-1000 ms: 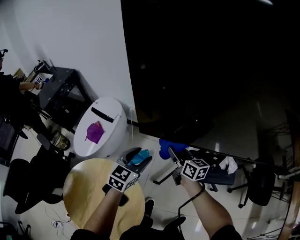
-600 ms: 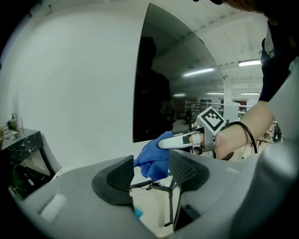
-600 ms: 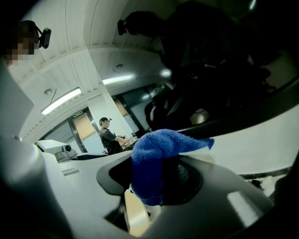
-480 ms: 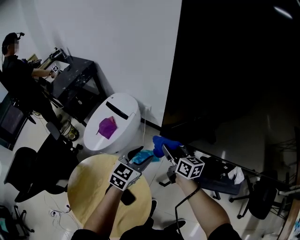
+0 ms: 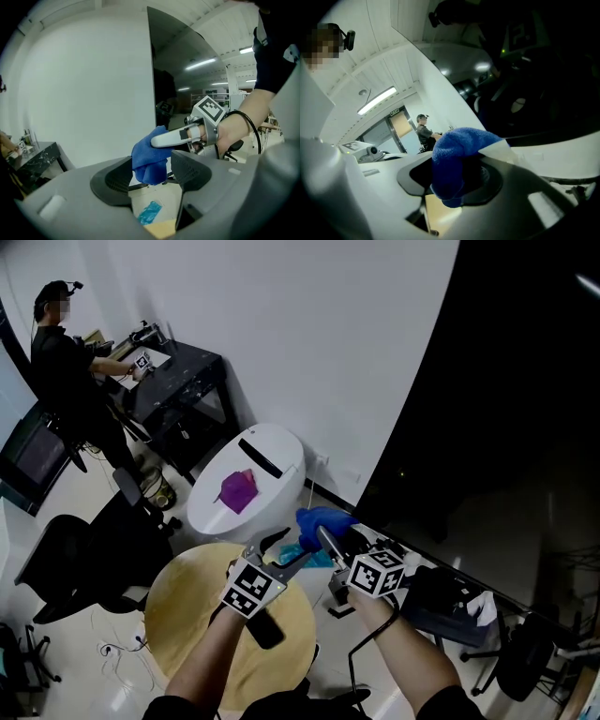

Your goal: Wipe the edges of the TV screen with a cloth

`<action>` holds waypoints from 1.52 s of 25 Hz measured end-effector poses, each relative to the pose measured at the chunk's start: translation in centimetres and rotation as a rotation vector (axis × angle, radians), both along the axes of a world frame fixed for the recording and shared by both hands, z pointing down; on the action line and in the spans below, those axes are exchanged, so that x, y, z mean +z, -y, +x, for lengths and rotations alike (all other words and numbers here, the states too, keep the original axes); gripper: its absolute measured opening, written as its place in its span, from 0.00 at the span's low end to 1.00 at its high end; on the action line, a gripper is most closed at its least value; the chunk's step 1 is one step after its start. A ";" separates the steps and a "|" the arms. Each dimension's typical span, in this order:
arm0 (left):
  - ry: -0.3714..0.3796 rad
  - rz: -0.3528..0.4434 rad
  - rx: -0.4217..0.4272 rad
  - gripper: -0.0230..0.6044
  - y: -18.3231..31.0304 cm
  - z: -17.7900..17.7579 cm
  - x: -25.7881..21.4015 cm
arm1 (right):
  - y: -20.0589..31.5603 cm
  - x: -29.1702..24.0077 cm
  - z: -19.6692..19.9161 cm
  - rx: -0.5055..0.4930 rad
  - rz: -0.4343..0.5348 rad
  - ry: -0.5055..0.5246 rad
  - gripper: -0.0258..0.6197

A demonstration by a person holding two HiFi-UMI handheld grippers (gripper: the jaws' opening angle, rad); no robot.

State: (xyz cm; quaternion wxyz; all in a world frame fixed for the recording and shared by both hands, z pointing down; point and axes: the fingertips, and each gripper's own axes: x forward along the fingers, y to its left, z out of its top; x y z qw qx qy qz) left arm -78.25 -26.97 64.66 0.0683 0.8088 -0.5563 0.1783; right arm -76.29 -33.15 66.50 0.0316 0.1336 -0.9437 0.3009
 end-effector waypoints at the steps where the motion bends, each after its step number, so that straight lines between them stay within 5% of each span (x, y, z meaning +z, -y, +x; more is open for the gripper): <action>1: 0.024 0.005 0.011 0.44 0.1 -0.1 -0.2 | -0.6 -0.4 -0.3 -0.023 0.006 0.005 0.28; 7: 0.216 0.011 0.115 0.50 0.5 1.0 -0.1 | -4.3 -2.7 -1.0 -0.152 -0.007 0.028 0.28; 13: 0.289 0.000 0.214 0.49 0.3 3.8 1.2 | -5.4 -2.9 0.3 -0.187 -0.032 0.004 0.29; 16: 0.306 0.008 0.192 0.42 0.6 4.3 1.4 | -5.8 -2.8 0.6 -0.176 -0.042 -0.003 0.30; 20: 0.231 -0.009 0.155 0.28 1.2 4.2 2.0 | -5.0 -2.8 1.7 -0.145 -0.060 -0.001 0.37; 27: -0.040 -0.140 -0.019 0.27 3.5 0.8 5.5 | -4.5 -2.9 6.7 -0.053 -0.019 -0.017 0.40; 32: -0.017 -0.172 0.009 0.27 6.3 1.7 6.6 | -3.0 -3.3 11.1 0.077 0.088 -0.061 0.40; 38: 0.004 -0.158 0.046 0.27 9.8 3.0 5.7 | -1.5 -5.4 14.7 0.177 0.099 -0.019 0.40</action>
